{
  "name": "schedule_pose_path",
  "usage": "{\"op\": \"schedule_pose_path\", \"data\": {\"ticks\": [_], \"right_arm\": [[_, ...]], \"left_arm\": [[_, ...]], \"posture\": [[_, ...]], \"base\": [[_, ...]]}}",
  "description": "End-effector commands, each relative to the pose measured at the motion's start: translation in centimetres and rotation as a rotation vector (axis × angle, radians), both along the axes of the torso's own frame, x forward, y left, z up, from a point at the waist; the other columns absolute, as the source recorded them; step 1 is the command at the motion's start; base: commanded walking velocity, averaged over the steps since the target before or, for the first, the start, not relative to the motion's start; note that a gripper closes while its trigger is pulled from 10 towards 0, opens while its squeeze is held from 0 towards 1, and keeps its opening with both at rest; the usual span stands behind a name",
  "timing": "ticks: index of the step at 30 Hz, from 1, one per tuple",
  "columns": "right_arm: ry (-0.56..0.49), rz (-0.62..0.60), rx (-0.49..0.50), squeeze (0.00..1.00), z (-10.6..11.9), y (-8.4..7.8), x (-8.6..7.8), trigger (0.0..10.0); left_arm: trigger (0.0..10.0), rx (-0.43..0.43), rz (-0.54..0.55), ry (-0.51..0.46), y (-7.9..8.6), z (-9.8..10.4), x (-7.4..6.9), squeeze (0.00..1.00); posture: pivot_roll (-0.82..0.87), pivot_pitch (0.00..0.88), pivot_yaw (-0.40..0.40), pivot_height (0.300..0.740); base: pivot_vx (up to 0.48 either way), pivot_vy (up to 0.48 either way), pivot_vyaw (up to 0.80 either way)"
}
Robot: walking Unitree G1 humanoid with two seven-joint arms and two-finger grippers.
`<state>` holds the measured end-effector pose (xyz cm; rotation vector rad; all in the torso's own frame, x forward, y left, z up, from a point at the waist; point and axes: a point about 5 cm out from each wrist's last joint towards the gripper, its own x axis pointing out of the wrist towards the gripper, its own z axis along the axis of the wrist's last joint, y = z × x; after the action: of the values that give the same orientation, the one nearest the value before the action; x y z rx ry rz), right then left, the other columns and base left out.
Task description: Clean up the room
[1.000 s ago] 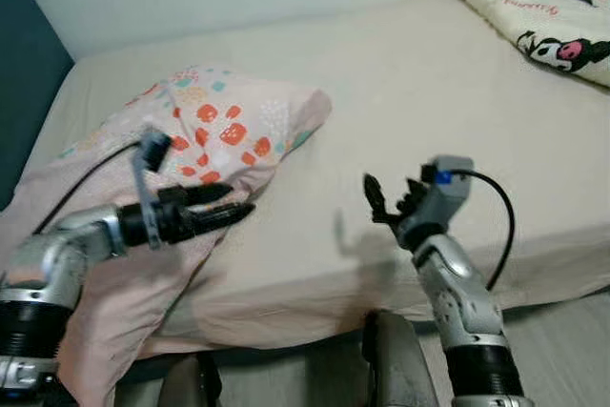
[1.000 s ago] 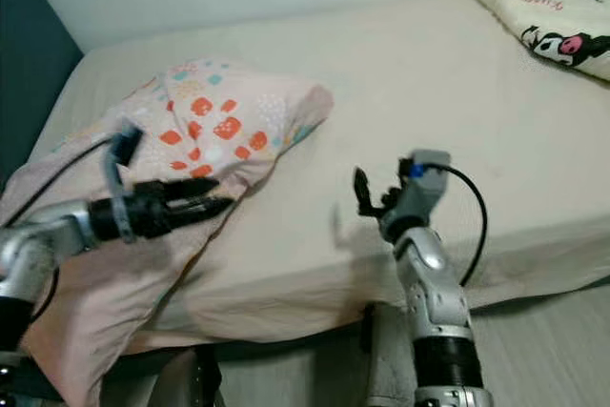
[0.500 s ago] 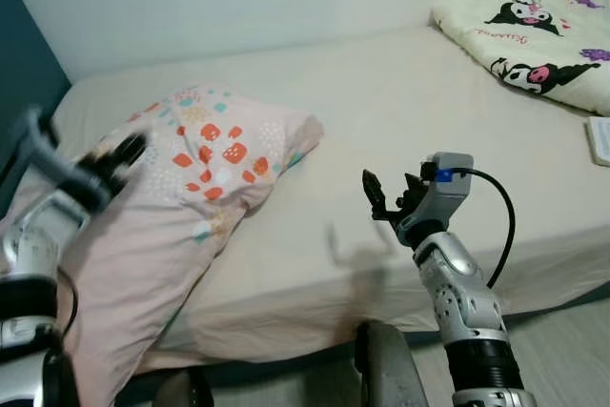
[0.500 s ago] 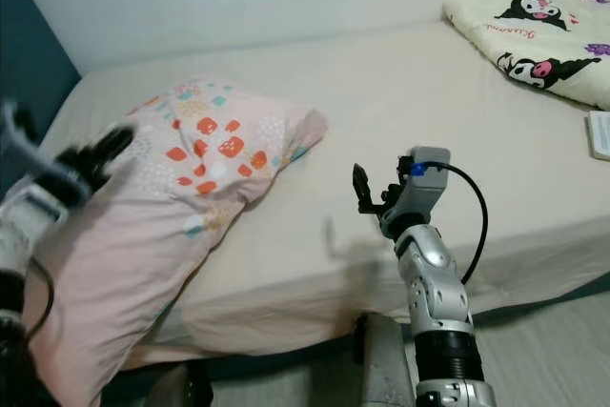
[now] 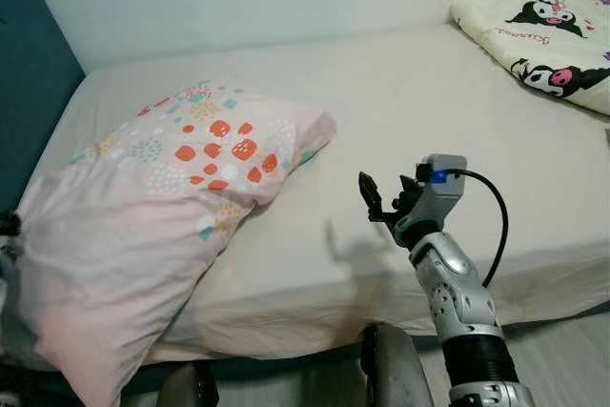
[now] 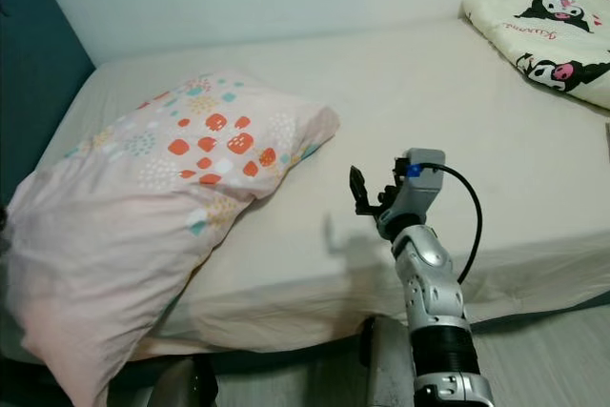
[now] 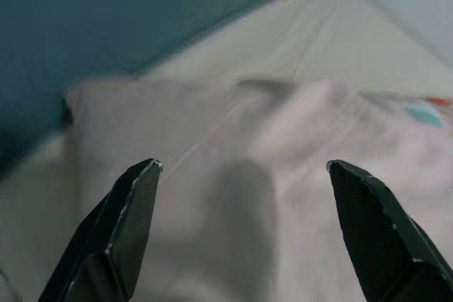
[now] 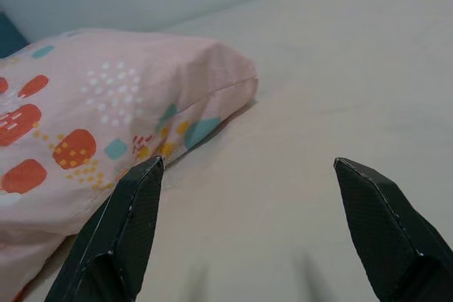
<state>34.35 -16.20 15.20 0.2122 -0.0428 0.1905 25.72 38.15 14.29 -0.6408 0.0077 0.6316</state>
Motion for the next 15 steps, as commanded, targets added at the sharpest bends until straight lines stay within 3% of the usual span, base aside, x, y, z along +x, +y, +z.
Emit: {"op": "schedule_pose_path", "data": {"ticks": [1,3,6,8,10,15], "right_arm": [[0.001,0.019,0.007,0.0,-0.2,0.6,0.2,10.0],[0.001,0.019,0.007,0.0,-0.2,0.6,0.2,10.0],[-0.001,0.023,0.005,0.0,-0.2,0.7,0.3,10.0],[-0.003,0.023,0.005,0.0,-0.1,0.5,0.3,10.0],[0.002,0.019,-0.001,0.0,-0.2,0.4,0.3,10.0],[-0.002,0.02,-0.001,0.0,-0.1,0.4,0.4,10.0]], "left_arm": [[10.0,-0.184,-0.157,-0.024,-2.0,-2.2,-1.2,0.0],[10.0,-0.184,-0.157,-0.024,-2.0,-2.2,-1.2,0.0],[10.0,-0.258,-0.234,0.003,-3.3,-4.3,-3.0,0.0],[10.0,-0.284,-0.21,0.014,-3.2,-5.4,-4.0,0.0],[10.0,-0.379,-0.264,-0.071,-4.0,-5.5,-4.1,0.0],[10.0,-0.414,-0.307,-0.097,-4.8,-6.0,-4.2,0.0]], "posture": [[0.01,0.093,0.042,0.471],[0.01,0.093,0.042,0.471],[0.01,0.095,0.042,0.471],[0.01,0.096,0.039,0.471],[0.01,0.093,0.037,0.471],[0.01,0.093,0.033,0.471]], "base": [[0.0,0.0,0.0],[0.0,0.0,0.0],[0.0,0.0,0.0],[0.0,0.0,0.0],[0.0,0.0,0.0],[0.0,0.0,0.0]]}}
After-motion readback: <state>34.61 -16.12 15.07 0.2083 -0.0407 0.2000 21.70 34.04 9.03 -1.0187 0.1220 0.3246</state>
